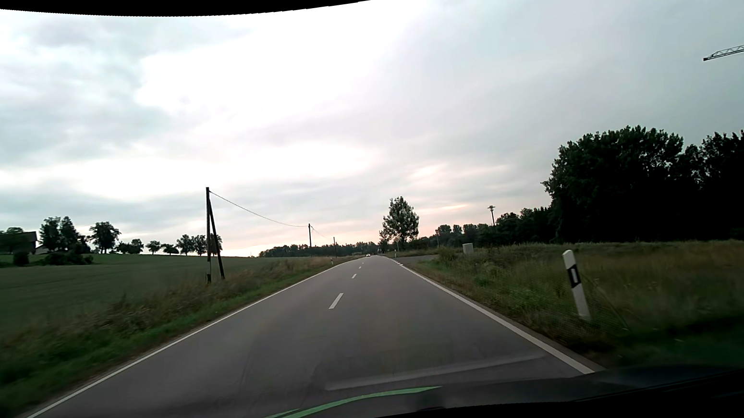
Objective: Follow the waypoints while adhering to traffic rules and regulations
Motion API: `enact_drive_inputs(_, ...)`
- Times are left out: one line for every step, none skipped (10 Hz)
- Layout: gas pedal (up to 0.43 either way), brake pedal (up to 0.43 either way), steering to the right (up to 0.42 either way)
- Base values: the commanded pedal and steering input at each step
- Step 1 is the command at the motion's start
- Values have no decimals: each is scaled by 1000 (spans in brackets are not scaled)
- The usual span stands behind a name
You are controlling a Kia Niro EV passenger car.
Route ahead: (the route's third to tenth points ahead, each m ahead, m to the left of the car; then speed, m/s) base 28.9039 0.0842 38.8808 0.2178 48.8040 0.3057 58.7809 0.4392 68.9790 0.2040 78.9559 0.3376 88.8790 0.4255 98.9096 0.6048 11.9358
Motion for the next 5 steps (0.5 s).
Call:
enact_drive_inputs(268, 0, 0)
enact_drive_inputs(268, 0, 0)
enact_drive_inputs(268, 0, 0)
enact_drive_inputs(268, 0, -1)
enact_drive_inputs(268, 0, -2)
